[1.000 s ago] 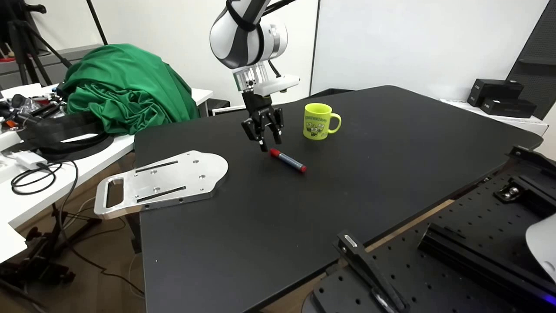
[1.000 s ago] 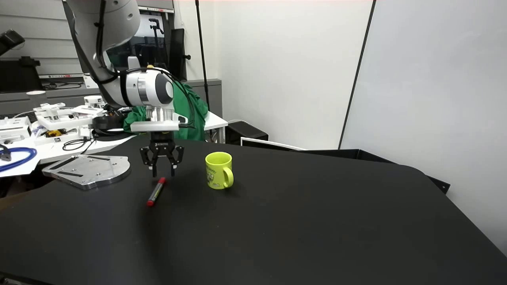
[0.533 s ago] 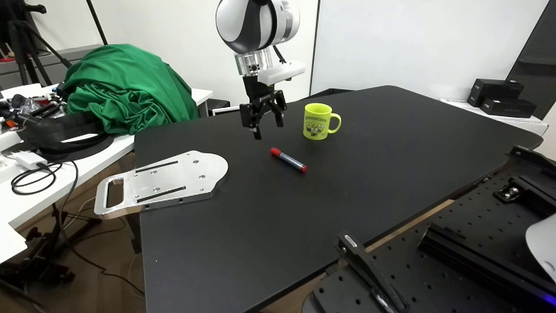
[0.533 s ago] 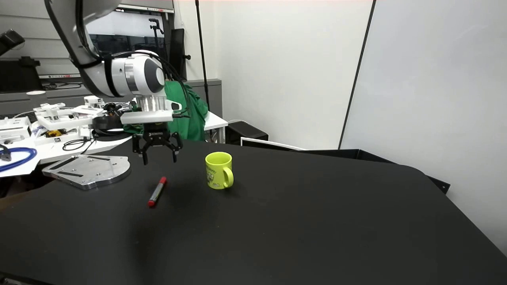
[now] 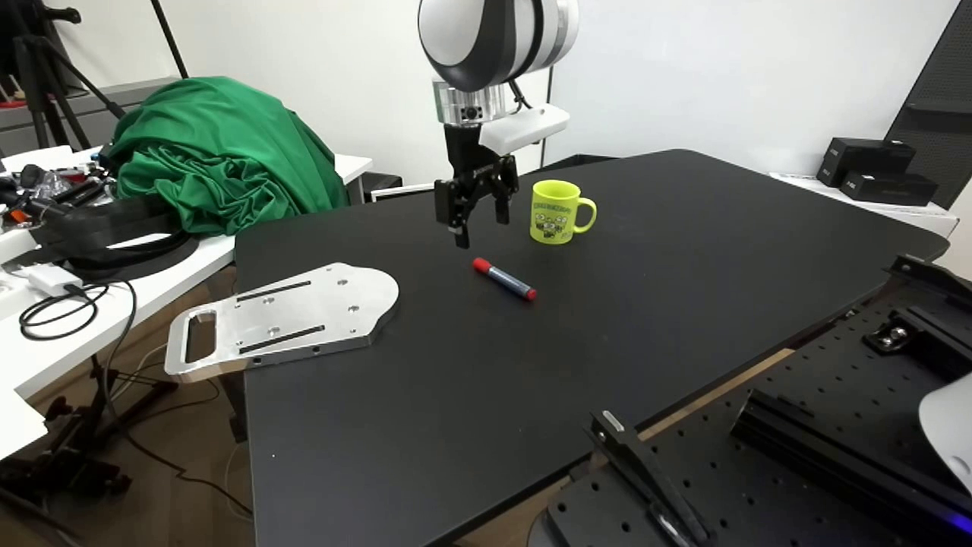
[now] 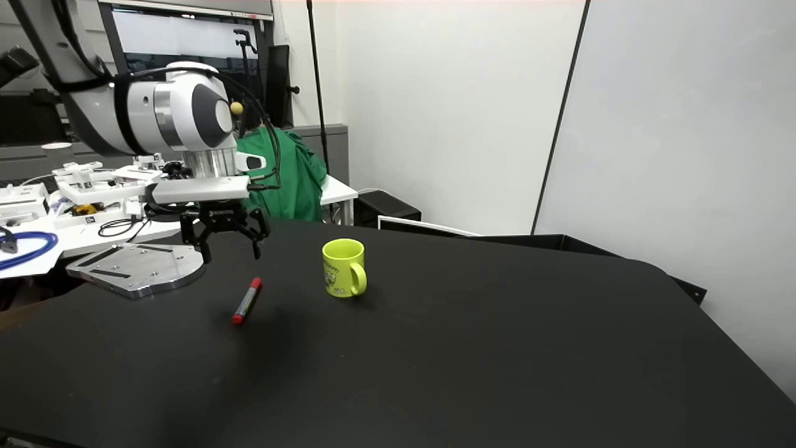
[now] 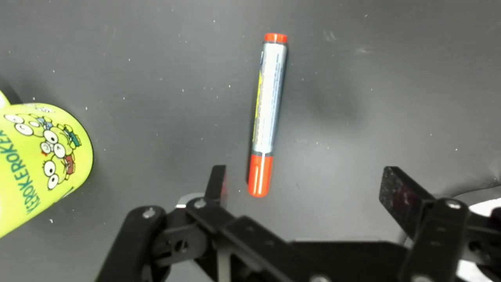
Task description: Pick the marker from the cup and put it on the table, then pick it and put it back in the cup
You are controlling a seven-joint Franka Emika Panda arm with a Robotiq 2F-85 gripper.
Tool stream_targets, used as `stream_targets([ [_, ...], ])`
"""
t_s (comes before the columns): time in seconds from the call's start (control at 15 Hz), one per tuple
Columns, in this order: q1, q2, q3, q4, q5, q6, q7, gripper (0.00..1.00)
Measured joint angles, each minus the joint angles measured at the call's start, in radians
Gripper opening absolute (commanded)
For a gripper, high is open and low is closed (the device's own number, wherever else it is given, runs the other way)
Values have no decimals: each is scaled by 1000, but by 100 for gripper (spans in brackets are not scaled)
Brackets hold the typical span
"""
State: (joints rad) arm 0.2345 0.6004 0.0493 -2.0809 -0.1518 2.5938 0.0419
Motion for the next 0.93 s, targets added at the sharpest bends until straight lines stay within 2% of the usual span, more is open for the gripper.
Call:
stream_targets([
  [0.4,0,-63,-30,-160,-8,104,5,100],
  [0.93,13,-45,-89,-198,-22,196,65,100],
])
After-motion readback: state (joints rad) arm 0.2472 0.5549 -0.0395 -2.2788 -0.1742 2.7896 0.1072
